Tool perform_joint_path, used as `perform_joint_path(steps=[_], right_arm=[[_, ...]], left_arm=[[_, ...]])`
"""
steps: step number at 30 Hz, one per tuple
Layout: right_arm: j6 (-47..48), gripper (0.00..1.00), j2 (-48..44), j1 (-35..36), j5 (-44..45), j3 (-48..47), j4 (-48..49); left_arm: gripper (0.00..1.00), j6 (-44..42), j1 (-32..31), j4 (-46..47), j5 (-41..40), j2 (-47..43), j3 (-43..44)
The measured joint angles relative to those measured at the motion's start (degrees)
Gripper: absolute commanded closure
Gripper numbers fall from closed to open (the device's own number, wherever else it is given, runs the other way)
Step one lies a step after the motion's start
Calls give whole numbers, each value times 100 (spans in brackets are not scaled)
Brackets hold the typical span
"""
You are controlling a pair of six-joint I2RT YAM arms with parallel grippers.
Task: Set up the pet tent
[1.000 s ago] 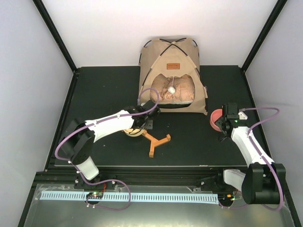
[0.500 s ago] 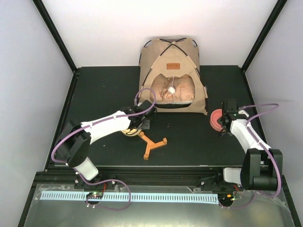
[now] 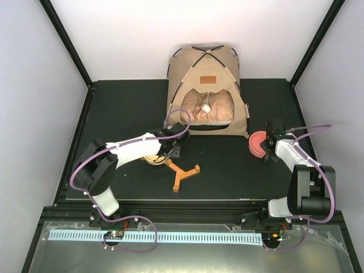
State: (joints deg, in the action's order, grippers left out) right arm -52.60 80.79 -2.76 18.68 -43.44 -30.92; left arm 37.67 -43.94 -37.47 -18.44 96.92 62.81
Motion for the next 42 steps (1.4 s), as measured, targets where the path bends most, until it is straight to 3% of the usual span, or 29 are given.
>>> perform_joint_path(steps=[4,7,10,16,20,26,30,33,42], right_arm=[[85,99,-273,33,-31,9,-271],[238,99,-625,42,-127,4,-501],[455,99,-946,166,-273,-127,-903],[1054,99,-1845,874,-793,-334,-1510],[1469,99,-2363,1779,-1364,-431,-1685],[1589,99,-1928,3803,-1751,-868,-1775],[1565,99,-1558,4719,-1740,-1119,-1751],[1528,99,-1235,5125,-1696,-1185,-1556],[1508,99,-125,5930,-1344,-1226,-999]], left_arm=[[93,-2,0,66,131,127,-2],[69,0,0,114,208,166,-4],[57,-52,0,199,208,166,-4],[45,-98,0,197,223,35,0],[34,-157,11,66,216,-501,9],[22,-348,328,-37,201,-1770,57],[12,-629,1051,170,374,-2806,-142],[2,-866,1523,258,409,-3493,-459],[1,-1460,2011,372,527,-4603,-1241]])
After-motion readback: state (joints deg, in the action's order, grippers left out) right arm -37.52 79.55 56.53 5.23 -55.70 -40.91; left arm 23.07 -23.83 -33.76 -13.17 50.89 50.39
